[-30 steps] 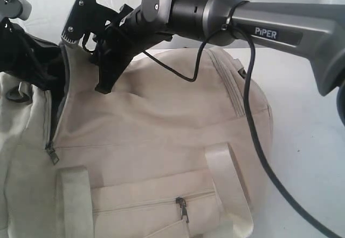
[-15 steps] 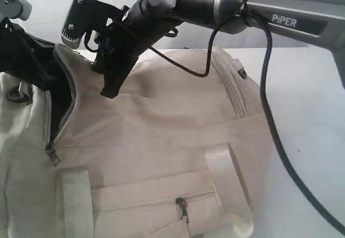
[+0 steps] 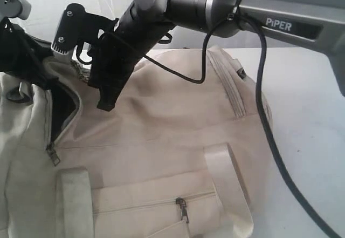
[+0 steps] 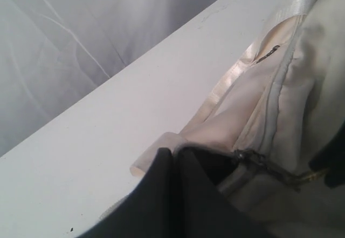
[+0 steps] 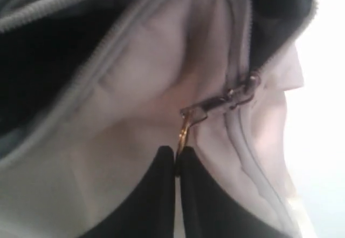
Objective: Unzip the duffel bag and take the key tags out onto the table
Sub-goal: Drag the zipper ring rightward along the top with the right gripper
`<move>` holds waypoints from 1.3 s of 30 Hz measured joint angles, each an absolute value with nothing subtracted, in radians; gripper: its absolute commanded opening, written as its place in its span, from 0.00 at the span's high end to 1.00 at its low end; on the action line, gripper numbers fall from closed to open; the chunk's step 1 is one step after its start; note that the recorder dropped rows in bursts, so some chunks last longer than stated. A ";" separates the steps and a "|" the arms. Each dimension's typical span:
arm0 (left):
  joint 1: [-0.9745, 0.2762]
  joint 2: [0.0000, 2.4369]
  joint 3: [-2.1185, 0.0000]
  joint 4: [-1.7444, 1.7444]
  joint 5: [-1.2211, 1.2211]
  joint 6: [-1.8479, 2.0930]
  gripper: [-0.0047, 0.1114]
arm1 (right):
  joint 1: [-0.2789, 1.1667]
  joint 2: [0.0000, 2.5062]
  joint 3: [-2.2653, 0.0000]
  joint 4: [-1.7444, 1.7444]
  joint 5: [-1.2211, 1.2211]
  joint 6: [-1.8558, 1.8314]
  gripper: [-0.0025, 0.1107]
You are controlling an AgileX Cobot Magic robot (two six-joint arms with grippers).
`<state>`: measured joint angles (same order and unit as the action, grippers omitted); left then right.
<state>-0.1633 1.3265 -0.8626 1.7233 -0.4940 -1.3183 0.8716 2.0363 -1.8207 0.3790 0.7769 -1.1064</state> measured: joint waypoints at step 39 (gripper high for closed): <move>-0.166 1.225 -0.855 1.717 -0.353 -1.434 0.96 | 0.698 2.012 -1.821 -0.352 0.693 -0.524 0.98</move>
<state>-0.1656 1.2252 -0.8549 1.7169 -0.3532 -1.4344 0.6984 2.0118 -1.8207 -0.3524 0.6929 -0.5245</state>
